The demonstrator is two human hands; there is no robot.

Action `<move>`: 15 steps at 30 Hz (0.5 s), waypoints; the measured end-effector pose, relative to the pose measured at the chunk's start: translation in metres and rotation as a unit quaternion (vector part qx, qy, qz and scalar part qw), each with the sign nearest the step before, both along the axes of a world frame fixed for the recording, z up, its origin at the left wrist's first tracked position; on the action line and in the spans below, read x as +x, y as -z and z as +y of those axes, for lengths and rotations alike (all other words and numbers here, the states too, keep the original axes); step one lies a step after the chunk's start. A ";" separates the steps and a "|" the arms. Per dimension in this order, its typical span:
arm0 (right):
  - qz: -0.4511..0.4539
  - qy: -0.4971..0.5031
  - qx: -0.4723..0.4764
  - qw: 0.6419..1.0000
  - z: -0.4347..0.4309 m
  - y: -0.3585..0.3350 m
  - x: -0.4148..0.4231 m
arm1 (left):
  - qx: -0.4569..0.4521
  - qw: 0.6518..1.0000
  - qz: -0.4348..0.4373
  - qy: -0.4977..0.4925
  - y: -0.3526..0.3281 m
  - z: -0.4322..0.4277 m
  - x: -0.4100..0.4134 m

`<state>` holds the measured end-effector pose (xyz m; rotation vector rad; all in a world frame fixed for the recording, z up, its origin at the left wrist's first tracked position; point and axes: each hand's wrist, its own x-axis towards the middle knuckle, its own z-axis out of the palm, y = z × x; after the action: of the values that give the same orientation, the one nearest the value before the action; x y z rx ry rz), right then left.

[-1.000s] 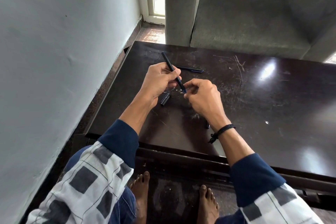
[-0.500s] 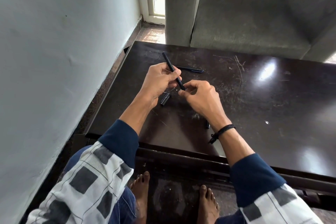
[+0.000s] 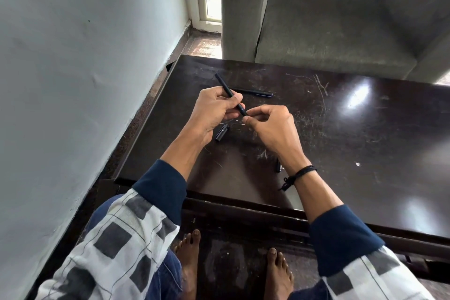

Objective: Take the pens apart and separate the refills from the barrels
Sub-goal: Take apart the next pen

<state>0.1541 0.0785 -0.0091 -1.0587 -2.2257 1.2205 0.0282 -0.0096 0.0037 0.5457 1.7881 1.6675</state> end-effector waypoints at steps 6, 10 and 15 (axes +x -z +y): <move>-0.006 0.007 0.018 1.000 0.001 -0.001 0.001 | -0.003 1.000 -0.015 0.005 -0.002 -0.001 0.002; 0.001 0.005 0.013 1.000 0.001 -0.001 0.002 | -0.001 1.000 -0.024 0.003 -0.003 -0.002 0.003; 0.008 -0.006 -0.015 1.000 -0.001 0.000 0.000 | 0.003 0.999 -0.032 0.002 -0.003 -0.002 0.001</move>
<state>0.1540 0.0777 -0.0089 -1.0444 -2.2113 1.2671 0.0297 -0.0118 0.0066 0.4929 1.7367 1.6693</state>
